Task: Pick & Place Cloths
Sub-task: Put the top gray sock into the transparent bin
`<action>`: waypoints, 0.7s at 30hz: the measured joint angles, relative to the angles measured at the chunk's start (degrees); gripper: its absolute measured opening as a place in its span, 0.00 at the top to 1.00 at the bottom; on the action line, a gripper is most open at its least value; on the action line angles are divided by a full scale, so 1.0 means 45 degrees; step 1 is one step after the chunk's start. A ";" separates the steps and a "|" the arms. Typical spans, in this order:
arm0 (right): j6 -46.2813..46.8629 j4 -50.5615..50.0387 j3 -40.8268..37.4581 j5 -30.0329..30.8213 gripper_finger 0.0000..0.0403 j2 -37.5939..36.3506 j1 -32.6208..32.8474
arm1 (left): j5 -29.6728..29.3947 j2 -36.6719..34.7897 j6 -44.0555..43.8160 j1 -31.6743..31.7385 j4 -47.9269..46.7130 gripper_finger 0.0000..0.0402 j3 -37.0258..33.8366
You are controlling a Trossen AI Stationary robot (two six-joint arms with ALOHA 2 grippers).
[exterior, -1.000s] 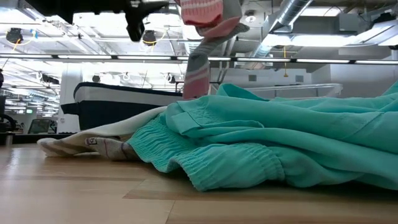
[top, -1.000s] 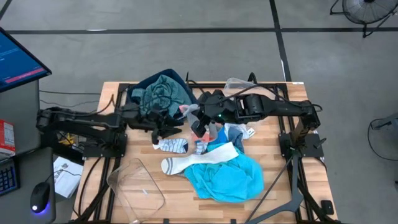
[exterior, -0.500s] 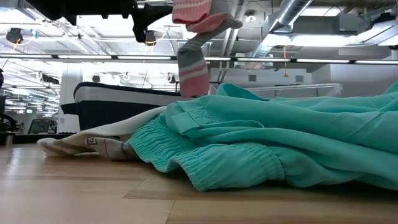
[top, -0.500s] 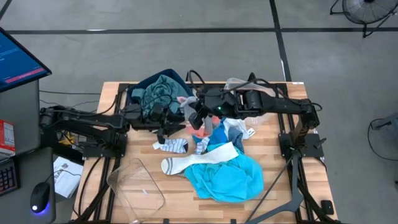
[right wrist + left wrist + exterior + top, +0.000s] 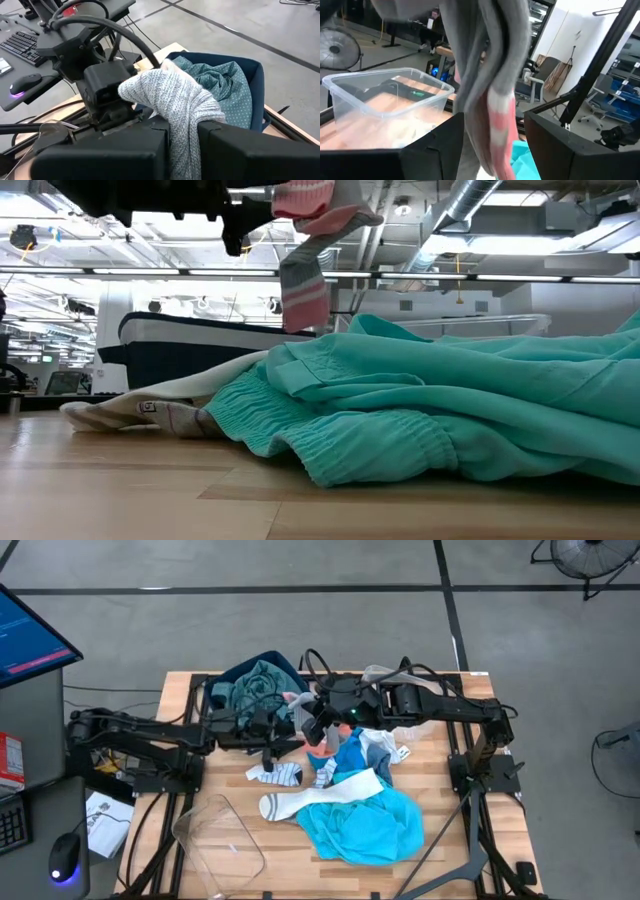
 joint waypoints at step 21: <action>-0.0042 -0.1234 -0.0018 -0.0019 0.86 -0.0097 0.0112 | -0.0442 -0.1144 -0.1130 -0.0286 0.0005 1.00 0.0396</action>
